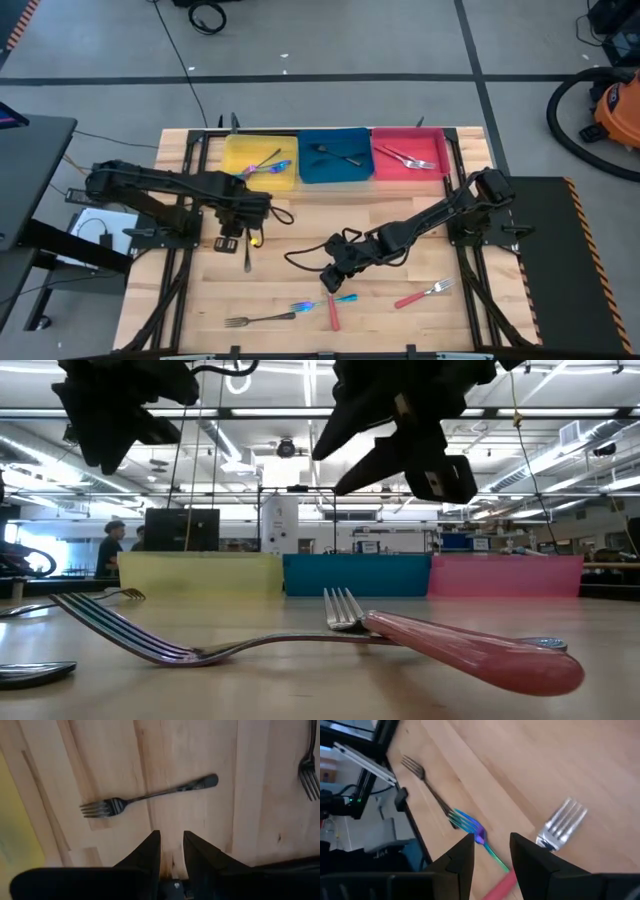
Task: Sort silverware by color (type)
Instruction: Put the pink fork into the pink bin
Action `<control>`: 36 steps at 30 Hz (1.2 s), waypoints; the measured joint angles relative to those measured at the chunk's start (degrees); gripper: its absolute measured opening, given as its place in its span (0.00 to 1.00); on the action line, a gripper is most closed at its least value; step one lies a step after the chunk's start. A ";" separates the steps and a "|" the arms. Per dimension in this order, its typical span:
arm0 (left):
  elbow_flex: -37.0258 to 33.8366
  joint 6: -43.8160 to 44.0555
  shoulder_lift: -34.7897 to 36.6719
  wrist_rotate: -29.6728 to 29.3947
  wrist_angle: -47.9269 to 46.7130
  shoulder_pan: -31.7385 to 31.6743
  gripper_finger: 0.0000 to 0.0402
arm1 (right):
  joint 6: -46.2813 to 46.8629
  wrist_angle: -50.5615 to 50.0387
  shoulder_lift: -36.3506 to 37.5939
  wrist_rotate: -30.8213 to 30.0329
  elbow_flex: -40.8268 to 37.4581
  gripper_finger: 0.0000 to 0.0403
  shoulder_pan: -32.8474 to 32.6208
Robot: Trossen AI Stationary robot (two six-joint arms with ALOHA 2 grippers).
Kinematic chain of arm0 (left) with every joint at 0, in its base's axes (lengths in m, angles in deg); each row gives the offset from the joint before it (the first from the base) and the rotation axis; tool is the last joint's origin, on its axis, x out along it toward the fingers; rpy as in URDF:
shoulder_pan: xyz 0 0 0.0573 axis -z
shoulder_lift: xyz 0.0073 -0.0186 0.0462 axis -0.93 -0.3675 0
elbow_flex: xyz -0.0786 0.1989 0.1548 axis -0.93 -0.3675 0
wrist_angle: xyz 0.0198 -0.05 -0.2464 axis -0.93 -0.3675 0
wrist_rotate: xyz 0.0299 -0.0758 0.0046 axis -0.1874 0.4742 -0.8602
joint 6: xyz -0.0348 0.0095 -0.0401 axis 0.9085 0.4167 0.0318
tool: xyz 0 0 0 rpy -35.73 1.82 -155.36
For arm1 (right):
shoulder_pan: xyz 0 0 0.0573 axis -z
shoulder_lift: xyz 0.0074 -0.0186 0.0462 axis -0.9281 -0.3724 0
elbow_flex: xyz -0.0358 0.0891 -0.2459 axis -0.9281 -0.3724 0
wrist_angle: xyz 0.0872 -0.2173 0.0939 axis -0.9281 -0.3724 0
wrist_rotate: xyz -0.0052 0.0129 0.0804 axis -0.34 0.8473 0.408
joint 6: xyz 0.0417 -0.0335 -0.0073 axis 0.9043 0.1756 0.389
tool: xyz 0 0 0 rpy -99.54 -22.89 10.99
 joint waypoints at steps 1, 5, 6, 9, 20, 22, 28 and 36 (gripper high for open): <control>-0.39 0.01 0.77 -0.02 0.29 0.00 0.21 | -0.68 0.03 0.11 -0.02 0.03 0.33 0.01; -1.42 0.00 2.16 -0.04 0.12 0.00 0.21 | -1.24 0.20 0.01 0.48 0.04 0.33 0.41; -1.54 0.00 2.33 -0.04 0.11 0.00 0.21 | -1.27 -0.19 -0.21 1.18 -0.02 0.33 0.50; -2.37 -0.05 2.92 -0.10 0.11 0.00 0.21 | -1.72 -0.71 -0.99 3.40 -0.08 0.34 0.89; -3.23 -0.87 2.96 -0.16 0.44 -0.11 0.21 | 5.83 -2.18 -2.79 2.97 0.00 0.38 2.04; -3.23 -0.88 2.93 -0.17 0.42 -0.11 0.21 | 7.93 -2.17 -2.79 2.92 -0.02 0.38 1.95; -3.23 -1.05 2.93 -0.17 0.45 -0.11 0.21 | 12.83 -2.79 -2.79 3.76 -0.02 0.38 0.26; -3.23 -1.05 2.93 -0.17 0.64 -0.11 0.21 | 17.72 -1.60 -3.47 -0.01 -0.02 0.38 -1.78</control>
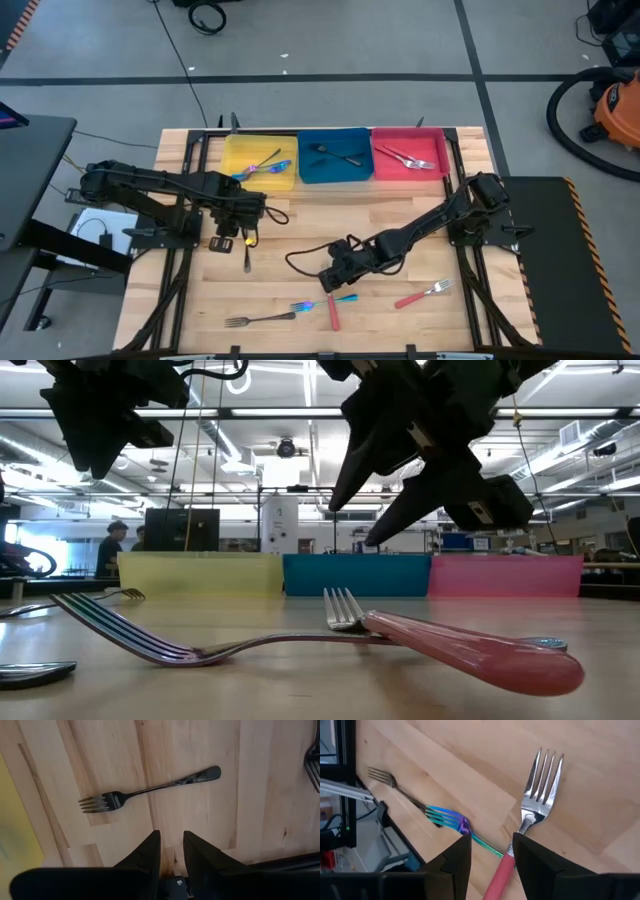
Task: Sort silverware by color (type)
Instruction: Put the pink fork into the pink bin
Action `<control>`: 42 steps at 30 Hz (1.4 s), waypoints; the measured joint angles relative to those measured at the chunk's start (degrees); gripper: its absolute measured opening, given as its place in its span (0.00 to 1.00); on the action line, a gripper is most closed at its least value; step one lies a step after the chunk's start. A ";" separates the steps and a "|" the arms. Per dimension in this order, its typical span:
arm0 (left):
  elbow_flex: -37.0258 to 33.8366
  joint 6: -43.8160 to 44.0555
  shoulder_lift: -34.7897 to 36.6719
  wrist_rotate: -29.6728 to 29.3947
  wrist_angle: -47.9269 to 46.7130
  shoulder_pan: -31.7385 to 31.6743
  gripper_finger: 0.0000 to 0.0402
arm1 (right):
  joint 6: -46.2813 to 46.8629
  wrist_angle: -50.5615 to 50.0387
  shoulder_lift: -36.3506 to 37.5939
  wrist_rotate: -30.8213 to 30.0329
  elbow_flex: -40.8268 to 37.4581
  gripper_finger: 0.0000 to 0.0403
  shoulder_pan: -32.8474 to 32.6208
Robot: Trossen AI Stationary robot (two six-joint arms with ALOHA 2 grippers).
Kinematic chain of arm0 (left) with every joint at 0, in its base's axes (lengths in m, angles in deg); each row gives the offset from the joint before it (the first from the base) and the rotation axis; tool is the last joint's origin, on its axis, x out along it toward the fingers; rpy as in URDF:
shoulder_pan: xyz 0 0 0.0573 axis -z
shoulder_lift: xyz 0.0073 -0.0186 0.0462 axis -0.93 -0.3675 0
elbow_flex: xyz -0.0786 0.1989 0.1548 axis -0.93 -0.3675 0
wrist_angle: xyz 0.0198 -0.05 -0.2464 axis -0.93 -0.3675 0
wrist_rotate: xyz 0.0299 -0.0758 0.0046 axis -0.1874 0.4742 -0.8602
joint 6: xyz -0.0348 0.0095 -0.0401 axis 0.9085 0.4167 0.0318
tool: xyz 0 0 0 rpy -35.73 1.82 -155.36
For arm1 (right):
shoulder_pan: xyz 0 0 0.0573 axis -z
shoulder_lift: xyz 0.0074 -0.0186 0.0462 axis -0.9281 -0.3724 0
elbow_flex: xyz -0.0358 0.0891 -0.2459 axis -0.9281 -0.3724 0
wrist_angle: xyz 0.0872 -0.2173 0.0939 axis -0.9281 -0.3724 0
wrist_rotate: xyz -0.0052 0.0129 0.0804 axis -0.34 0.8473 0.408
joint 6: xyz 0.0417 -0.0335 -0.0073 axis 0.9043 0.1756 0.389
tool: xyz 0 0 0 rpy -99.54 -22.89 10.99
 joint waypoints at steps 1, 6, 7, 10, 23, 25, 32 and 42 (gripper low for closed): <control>0.00 0.00 0.00 0.00 0.02 0.00 0.21 | 0.17 0.66 -0.58 -0.05 0.00 0.38 -0.22; 0.00 0.02 0.00 -0.02 0.38 0.00 0.21 | 1.28 2.05 -5.12 2.98 1.96 0.38 -0.90; 0.00 0.02 -0.02 -0.02 0.52 -0.02 0.21 | 1.17 2.08 -5.76 3.34 2.51 0.38 -0.90; 0.00 -0.66 -0.02 -0.02 0.84 -0.01 0.21 | 1.13 1.51 -6.86 3.57 4.00 0.37 -0.88; 0.00 -0.90 -0.04 -0.02 1.74 0.00 0.21 | 1.76 -6.34 -7.69 3.57 5.90 0.32 -0.93; 0.00 -0.90 -0.04 -0.02 1.74 -0.02 0.21 | 2.22 -7.25 -8.00 3.57 5.86 0.32 -0.92; 0.02 -1.06 -0.03 -0.02 2.09 0.00 0.21 | 2.68 -3.90 -9.86 5.10 5.84 0.32 -0.86; 0.02 -1.49 -0.04 -0.01 2.83 0.00 0.21 | 6.14 -5.99 -11.87 6.97 6.58 0.32 -0.18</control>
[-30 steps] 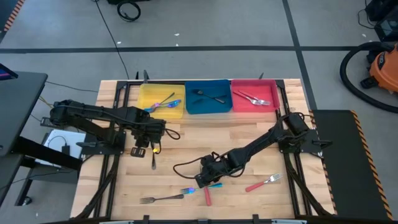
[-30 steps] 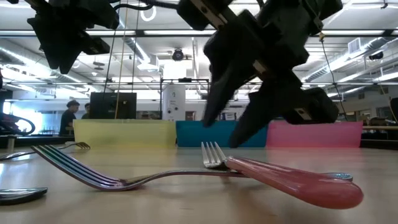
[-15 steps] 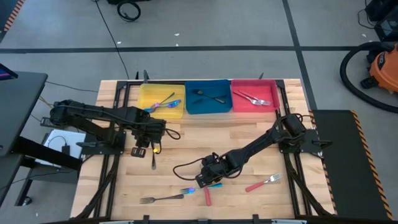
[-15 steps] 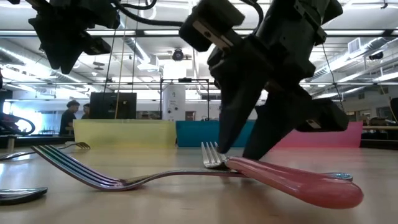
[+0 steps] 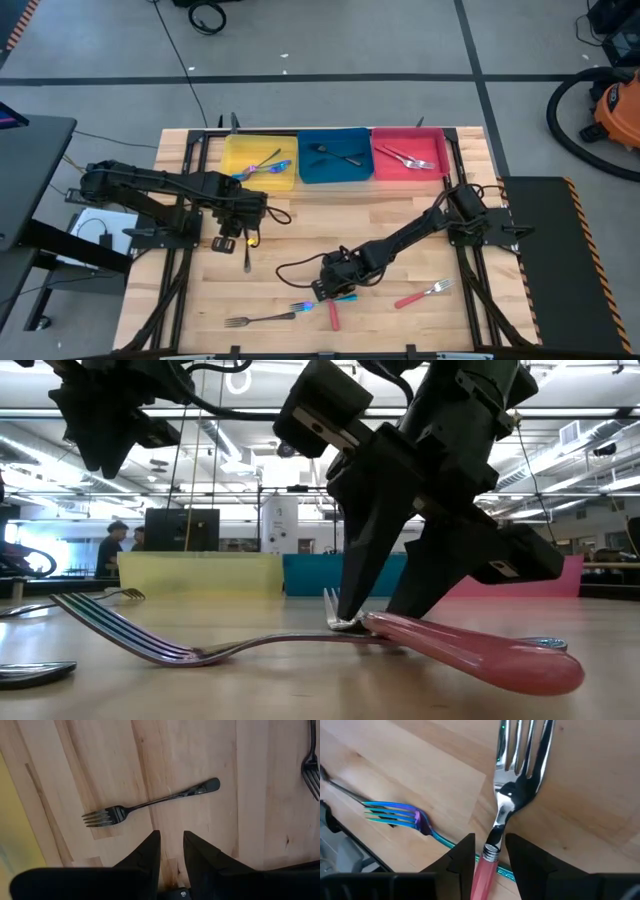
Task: Sort silverware by color (type)
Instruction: Put the pink fork into the pink bin
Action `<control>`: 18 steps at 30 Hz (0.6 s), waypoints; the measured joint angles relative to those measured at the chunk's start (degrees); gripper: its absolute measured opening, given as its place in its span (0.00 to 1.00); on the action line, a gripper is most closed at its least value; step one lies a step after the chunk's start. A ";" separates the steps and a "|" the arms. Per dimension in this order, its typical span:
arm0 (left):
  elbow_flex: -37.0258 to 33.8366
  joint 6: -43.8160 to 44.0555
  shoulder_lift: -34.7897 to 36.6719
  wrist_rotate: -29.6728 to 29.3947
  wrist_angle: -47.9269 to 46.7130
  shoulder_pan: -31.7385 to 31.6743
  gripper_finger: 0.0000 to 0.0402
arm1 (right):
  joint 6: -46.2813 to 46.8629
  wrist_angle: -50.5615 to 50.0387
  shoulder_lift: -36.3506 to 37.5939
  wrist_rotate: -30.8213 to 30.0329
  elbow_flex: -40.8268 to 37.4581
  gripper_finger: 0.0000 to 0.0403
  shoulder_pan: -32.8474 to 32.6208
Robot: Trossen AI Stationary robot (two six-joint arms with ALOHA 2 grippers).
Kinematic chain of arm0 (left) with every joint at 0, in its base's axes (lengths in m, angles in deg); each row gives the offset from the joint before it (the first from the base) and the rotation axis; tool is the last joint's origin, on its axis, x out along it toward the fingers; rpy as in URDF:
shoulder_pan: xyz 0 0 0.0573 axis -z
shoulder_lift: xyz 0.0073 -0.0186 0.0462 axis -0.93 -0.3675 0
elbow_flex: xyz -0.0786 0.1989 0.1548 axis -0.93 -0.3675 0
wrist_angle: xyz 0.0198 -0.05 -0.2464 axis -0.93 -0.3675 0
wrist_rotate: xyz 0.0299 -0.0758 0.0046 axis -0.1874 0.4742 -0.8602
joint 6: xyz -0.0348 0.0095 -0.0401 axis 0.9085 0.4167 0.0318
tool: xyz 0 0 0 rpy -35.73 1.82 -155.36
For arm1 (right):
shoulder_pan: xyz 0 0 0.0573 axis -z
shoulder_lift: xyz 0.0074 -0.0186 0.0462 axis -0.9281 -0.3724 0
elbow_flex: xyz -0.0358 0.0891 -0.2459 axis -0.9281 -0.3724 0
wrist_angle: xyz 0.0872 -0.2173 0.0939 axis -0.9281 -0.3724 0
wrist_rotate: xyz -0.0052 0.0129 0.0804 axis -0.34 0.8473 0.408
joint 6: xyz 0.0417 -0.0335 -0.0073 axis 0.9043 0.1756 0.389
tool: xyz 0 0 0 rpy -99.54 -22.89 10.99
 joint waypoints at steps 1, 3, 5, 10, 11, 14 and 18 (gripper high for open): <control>0.00 0.00 0.01 -0.01 -0.02 -0.02 0.21 | -0.02 -0.29 -0.02 0.15 0.00 0.31 0.11; 0.00 0.00 0.00 -0.01 0.04 0.00 0.21 | -0.39 -0.85 -0.06 0.47 -0.01 0.31 0.41; 0.00 0.00 0.00 -0.01 0.04 -0.02 0.21 | -0.76 -1.36 -0.08 0.07 -0.05 0.30 0.69; 0.00 0.08 0.00 -0.01 0.07 -0.01 0.21 | -2.48 -3.13 -0.11 -0.58 -0.11 0.23 1.37; 0.00 0.14 0.00 -0.01 0.09 -0.02 0.21 | -3.01 -3.65 -0.11 -0.88 -0.11 0.21 1.46; 0.00 0.15 0.00 -0.01 0.08 -0.02 0.21 | -5.31 -4.22 -0.11 -0.95 -0.17 0.16 1.69; 0.00 0.15 0.00 -0.01 0.13 0.00 0.21 | -9.90 -4.78 -0.08 -1.14 -0.21 0.12 1.79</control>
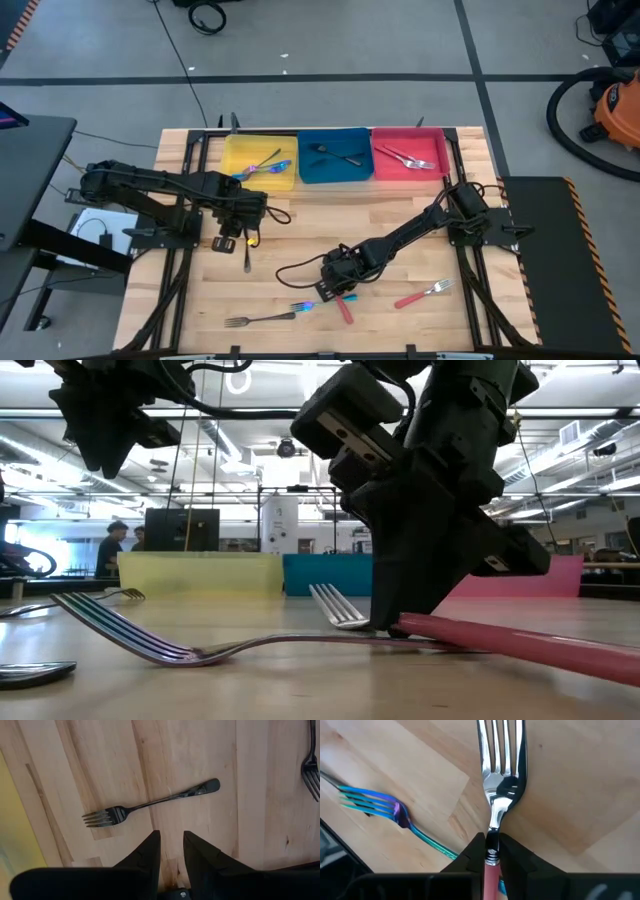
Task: Sort silverware by color (type)
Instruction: Put the pink fork into the pink bin
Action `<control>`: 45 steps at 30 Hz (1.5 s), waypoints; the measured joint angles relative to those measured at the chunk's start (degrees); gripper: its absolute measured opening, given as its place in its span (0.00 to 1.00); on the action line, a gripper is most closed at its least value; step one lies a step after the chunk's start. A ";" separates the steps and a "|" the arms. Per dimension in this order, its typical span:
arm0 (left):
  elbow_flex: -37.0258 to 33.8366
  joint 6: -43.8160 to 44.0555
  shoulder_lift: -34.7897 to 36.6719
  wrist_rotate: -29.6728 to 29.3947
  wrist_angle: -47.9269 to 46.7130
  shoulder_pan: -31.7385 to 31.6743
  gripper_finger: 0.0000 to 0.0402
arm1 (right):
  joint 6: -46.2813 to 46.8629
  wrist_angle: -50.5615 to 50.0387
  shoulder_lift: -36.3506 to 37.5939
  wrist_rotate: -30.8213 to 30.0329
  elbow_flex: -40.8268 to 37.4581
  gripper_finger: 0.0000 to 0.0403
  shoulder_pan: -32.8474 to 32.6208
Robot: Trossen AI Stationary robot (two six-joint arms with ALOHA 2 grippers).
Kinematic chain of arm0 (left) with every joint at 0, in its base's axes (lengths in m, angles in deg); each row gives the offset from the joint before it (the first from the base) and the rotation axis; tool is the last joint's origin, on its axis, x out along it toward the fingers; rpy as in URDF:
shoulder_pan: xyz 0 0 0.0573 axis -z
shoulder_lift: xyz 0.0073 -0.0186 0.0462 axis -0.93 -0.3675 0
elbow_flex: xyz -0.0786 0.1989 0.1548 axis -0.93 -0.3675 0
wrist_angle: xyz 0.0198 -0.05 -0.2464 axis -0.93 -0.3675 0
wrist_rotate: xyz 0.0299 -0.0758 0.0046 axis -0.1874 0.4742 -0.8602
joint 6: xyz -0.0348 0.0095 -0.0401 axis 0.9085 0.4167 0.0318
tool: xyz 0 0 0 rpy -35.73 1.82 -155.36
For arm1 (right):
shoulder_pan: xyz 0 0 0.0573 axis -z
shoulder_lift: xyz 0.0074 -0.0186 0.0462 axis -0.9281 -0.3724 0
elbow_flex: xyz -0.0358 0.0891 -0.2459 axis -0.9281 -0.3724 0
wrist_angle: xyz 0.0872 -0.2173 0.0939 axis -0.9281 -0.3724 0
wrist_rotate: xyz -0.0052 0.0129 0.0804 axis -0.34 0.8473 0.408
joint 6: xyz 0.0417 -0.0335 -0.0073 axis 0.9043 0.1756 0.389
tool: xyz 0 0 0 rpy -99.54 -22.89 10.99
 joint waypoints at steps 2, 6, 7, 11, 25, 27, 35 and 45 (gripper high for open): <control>0.00 0.00 0.00 0.00 -0.02 0.00 0.21 | -2.17 -0.02 0.00 -0.19 -0.02 0.12 0.16; 0.00 0.00 0.00 0.00 0.00 0.00 0.21 | -4.66 -0.05 0.02 -0.21 -0.05 0.15 0.58; 0.00 -0.01 0.00 0.00 0.04 0.00 0.21 | -4.48 -0.05 0.02 -0.27 -0.05 0.16 0.74; 0.00 -0.05 0.00 0.00 0.45 0.00 0.21 | -3.39 0.43 0.02 -0.24 -0.14 0.16 0.99; 0.00 -1.01 0.00 0.00 1.49 0.00 0.21 | -6.95 1.33 0.02 -1.51 -0.20 0.13 0.91; 0.00 -1.01 0.00 0.01 1.49 0.00 0.21 | -8.27 1.35 0.00 -0.49 -0.20 0.12 1.12; 0.00 -1.05 0.00 0.02 1.49 0.00 0.21 | -10.22 1.44 0.00 0.41 -0.20 0.07 1.20; 0.00 -1.63 -0.01 0.00 1.76 0.00 0.21 | -16.25 -7.59 6.95 -3.62 -0.72 0.00 2.90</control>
